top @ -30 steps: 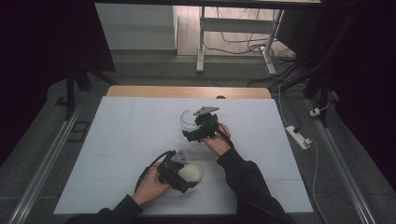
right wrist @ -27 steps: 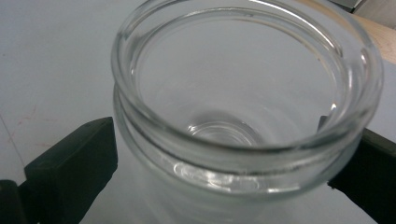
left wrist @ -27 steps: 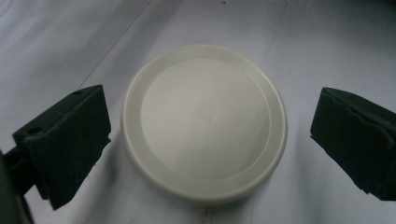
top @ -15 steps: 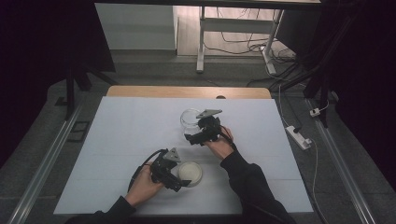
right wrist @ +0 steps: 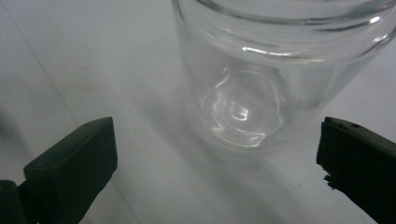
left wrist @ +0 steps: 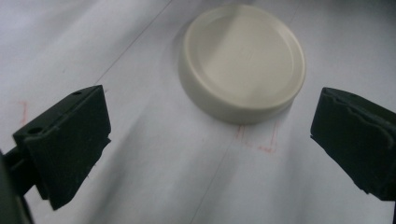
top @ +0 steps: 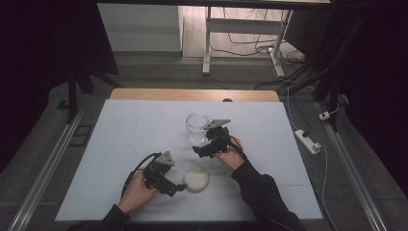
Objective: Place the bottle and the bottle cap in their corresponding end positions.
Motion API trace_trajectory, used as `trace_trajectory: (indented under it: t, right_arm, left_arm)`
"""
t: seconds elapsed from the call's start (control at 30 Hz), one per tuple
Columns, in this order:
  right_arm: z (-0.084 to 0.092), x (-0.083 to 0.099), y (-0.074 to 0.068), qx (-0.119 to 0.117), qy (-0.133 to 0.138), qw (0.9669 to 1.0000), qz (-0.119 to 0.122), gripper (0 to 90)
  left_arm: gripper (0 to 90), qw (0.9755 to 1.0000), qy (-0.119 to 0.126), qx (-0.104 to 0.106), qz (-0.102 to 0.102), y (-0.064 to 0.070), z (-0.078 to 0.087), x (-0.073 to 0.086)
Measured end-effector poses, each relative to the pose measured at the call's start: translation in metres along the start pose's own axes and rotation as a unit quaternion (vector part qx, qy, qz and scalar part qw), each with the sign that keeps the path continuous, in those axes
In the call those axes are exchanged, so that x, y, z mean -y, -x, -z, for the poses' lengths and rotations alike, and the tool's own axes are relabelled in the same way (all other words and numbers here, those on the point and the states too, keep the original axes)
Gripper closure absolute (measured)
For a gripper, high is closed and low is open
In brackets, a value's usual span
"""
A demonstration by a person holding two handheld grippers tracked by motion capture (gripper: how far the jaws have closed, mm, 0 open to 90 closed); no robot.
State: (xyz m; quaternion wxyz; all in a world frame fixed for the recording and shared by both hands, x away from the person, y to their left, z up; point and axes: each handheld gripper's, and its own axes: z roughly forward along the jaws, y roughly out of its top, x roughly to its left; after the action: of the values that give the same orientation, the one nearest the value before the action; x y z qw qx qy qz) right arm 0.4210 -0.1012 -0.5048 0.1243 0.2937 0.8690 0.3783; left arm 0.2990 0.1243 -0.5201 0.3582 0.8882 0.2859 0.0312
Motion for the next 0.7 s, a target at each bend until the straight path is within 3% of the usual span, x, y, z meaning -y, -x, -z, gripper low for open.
trace_trajectory:
  t: [0.7]
  right_arm:
    - [0.037,0.025,-0.013,-0.022,0.012,0.9996,-0.010,0.0]
  left_arm:
    - [0.0,0.9994,0.007,-0.013,0.030,-0.002,0.028,0.032]
